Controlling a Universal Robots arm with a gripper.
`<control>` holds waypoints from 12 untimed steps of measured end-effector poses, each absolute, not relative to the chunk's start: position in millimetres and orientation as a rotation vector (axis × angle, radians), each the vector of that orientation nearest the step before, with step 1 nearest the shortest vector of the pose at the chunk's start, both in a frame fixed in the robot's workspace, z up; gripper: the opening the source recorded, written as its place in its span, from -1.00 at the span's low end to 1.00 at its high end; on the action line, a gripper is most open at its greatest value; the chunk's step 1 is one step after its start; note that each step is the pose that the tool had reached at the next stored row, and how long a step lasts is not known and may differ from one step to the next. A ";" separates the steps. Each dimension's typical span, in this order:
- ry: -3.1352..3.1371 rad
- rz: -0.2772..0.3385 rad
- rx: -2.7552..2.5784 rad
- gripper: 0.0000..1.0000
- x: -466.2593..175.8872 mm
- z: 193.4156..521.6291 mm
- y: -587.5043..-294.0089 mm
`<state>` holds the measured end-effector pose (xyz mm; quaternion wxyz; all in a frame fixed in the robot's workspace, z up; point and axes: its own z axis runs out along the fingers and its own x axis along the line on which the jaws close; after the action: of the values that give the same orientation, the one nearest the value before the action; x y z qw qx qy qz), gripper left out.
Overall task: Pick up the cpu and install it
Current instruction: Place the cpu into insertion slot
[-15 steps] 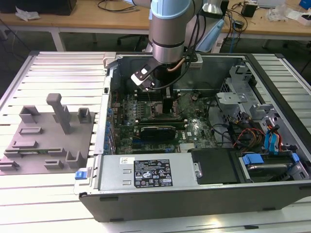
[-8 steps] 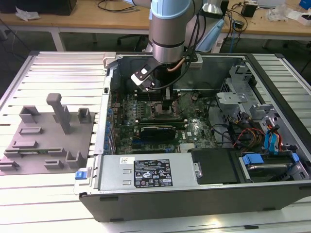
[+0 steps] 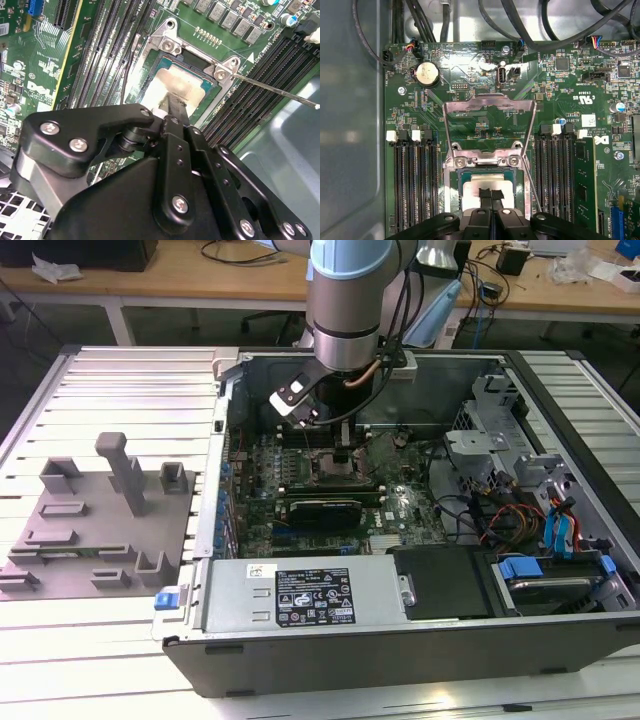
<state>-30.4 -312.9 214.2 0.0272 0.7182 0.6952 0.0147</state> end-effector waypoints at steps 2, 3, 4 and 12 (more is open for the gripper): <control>2.147 0.045 2.218 -0.79 -30.4 214.3 -312.9; 2.147 0.045 2.218 -0.79 -30.4 214.2 -312.9; 2.147 0.045 2.218 -0.79 -30.4 214.2 -312.9; 2.147 0.045 2.218 -0.79 -30.4 225.0 -312.8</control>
<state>-30.4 -312.8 225.0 0.0273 0.7182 0.6952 0.0147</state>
